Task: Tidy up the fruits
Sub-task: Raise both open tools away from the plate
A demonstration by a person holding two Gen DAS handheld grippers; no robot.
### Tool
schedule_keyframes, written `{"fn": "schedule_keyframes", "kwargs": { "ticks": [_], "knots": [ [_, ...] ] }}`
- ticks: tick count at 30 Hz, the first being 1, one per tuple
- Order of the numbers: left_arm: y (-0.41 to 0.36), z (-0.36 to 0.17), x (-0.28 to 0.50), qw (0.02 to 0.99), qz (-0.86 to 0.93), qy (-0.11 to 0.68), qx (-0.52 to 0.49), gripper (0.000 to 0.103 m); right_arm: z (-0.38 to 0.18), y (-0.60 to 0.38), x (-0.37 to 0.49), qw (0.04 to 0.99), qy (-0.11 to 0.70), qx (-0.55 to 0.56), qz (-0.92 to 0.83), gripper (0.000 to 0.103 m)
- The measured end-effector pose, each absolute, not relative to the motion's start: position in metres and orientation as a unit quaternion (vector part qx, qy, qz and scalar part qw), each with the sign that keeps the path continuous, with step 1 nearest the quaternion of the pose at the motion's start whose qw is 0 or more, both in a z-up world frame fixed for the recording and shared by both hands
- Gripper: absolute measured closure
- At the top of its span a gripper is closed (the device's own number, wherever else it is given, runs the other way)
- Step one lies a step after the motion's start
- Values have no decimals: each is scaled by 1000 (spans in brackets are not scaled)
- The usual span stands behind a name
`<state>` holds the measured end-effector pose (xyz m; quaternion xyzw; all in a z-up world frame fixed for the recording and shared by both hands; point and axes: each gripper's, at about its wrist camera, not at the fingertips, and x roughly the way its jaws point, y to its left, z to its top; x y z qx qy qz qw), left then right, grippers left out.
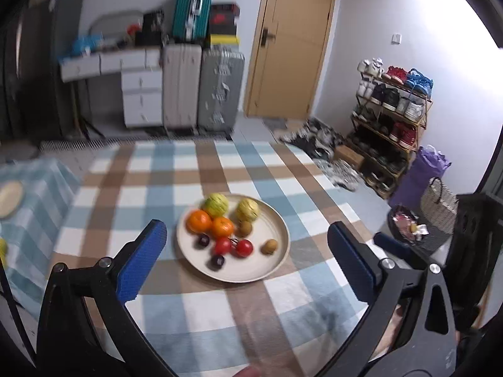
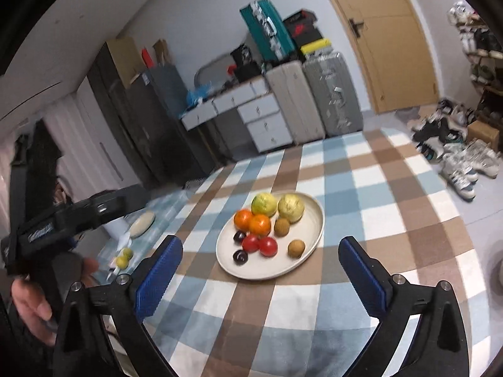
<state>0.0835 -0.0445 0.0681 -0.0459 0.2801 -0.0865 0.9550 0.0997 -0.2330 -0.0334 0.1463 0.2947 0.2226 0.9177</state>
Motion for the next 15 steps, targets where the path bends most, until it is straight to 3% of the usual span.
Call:
{"fn": "schedule_keyframes", "kwargs": {
  "ticks": [6, 15],
  "knots": [
    [-39, 63, 42, 966, -43, 256, -8, 1, -21, -226, 71, 930, 266, 129, 217, 0],
    [-17, 23, 26, 960, -15, 277, -31, 1, -26, -202, 45, 940, 276, 49, 193, 0]
  ]
}}
